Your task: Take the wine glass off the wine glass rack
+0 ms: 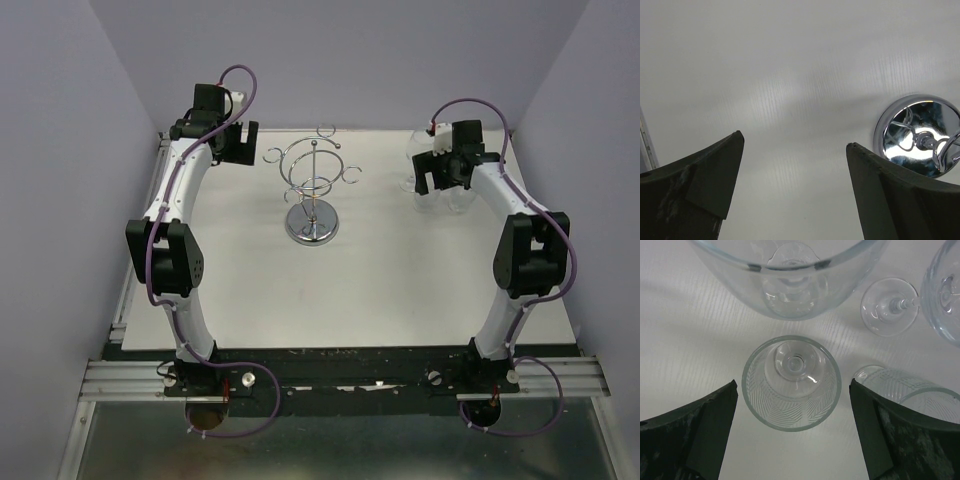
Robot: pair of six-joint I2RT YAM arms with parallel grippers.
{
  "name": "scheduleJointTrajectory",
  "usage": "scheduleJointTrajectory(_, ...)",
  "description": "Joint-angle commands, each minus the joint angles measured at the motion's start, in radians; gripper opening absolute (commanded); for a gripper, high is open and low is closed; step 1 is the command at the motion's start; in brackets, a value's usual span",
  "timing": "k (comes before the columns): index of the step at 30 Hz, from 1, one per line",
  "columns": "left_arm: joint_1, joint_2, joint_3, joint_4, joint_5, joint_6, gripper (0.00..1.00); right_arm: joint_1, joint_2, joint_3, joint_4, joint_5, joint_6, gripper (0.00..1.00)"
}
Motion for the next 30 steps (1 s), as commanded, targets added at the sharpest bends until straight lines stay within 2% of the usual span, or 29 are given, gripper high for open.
scheduleJointTrajectory(1,-0.003,-0.037,0.012,-0.016,-0.024,0.013,0.99,0.001,-0.063,0.008,-0.002,-0.011,0.007,1.0)
scheduleJointTrajectory(10,0.02,-0.114,-0.008,-0.011,-0.067,0.056,0.99,0.001,-0.213,-0.063,0.012,-0.041,0.06,1.0)
scheduleJointTrajectory(16,0.07,-0.215,-0.167,0.015,-0.067,0.046,0.99,0.002,-0.362,-0.156,0.06,-0.115,0.177,1.0)
scheduleJointTrajectory(20,0.102,-0.284,-0.263,0.04,-0.031,0.031,0.99,0.022,-0.474,-0.252,0.089,-0.074,0.218,1.0)
scheduleJointTrajectory(30,0.105,-0.483,-0.465,0.084,0.041,-0.059,0.99,0.022,-0.626,-0.223,-0.069,-0.076,0.192,1.0)
